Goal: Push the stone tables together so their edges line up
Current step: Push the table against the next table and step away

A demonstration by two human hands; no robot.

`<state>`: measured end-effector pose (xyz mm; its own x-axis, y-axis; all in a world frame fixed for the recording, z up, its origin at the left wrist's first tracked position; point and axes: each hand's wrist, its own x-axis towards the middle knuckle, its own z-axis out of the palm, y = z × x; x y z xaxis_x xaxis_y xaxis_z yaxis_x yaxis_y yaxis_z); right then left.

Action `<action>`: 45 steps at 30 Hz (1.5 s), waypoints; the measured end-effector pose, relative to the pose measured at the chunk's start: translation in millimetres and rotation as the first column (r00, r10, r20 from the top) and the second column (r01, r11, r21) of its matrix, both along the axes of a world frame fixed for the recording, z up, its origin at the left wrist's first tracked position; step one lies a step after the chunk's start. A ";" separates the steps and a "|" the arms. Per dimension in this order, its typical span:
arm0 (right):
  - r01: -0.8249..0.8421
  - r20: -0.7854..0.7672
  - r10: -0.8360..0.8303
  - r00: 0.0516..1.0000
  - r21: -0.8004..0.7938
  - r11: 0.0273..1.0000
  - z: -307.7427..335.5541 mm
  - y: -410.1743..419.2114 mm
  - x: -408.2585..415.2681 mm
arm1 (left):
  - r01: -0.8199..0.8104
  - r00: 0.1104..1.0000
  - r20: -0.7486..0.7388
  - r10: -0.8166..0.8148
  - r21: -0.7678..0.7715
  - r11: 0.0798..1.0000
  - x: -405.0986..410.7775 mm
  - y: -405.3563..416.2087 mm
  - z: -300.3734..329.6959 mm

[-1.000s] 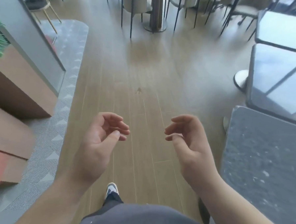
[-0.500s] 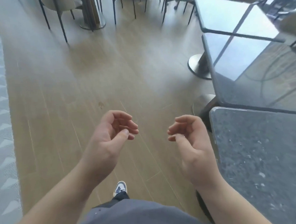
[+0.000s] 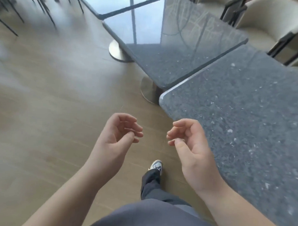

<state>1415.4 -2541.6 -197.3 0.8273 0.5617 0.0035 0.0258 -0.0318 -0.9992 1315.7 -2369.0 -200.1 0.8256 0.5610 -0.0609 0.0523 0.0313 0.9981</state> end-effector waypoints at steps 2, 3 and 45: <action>0.041 -0.022 -0.041 0.999 -0.009 0.999 -10.0 6.2 25.1 | 0.061 0.998 -0.025 -0.061 -0.010 0.998 38.2 11.4 -6.1; 0.059 -0.040 -0.060 0.997 -0.013 0.998 -16.0 11.1 39.9 | 0.077 0.996 -0.039 -0.077 -0.014 0.997 57.7 19.3 -9.7; 0.908 -0.906 -0.158 -0.393 -0.409 0.089 -270.4 161.7 238.8 | -0.102 0.326 -0.579 -0.748 -0.807 0.581 418.0 143.0 -263.4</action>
